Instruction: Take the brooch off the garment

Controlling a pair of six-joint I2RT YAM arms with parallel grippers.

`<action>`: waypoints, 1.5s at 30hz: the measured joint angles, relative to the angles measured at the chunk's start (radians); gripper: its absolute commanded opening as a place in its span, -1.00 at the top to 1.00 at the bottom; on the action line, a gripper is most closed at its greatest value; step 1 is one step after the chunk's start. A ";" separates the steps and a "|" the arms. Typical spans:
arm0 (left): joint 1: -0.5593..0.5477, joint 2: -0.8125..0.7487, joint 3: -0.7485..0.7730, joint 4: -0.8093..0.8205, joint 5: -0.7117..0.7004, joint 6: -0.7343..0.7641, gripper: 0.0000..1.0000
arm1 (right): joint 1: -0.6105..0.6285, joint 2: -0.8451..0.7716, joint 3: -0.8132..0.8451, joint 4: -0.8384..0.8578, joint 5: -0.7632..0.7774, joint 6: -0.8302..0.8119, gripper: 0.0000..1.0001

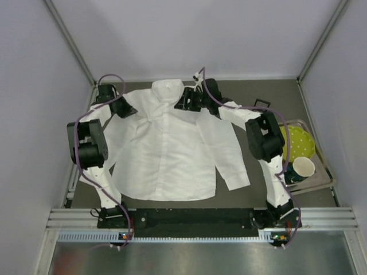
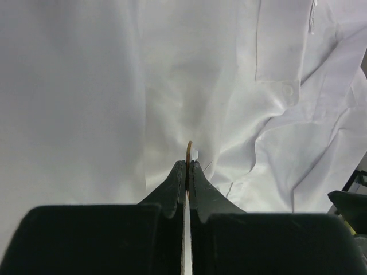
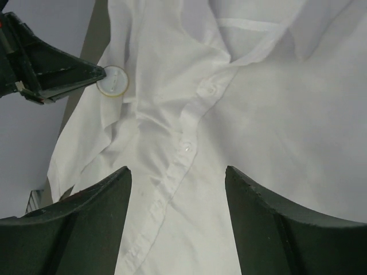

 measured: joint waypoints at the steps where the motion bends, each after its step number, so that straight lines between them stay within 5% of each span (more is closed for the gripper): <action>1: 0.000 0.013 0.014 0.000 0.003 -0.004 1.00 | -0.012 0.002 0.000 -0.005 0.008 -0.002 -0.31; 18: 0.079 0.257 0.287 -0.071 -0.109 -0.063 1.00 | -0.106 0.201 0.266 -0.290 0.315 -0.011 -0.29; 29: 0.179 0.325 0.419 -0.174 -0.129 0.025 1.00 | -0.213 0.308 0.455 -0.381 0.262 0.055 -0.29; 45: 0.165 0.377 0.533 -0.193 -0.077 0.043 1.00 | -0.253 0.384 0.590 -0.422 0.173 -0.010 -0.33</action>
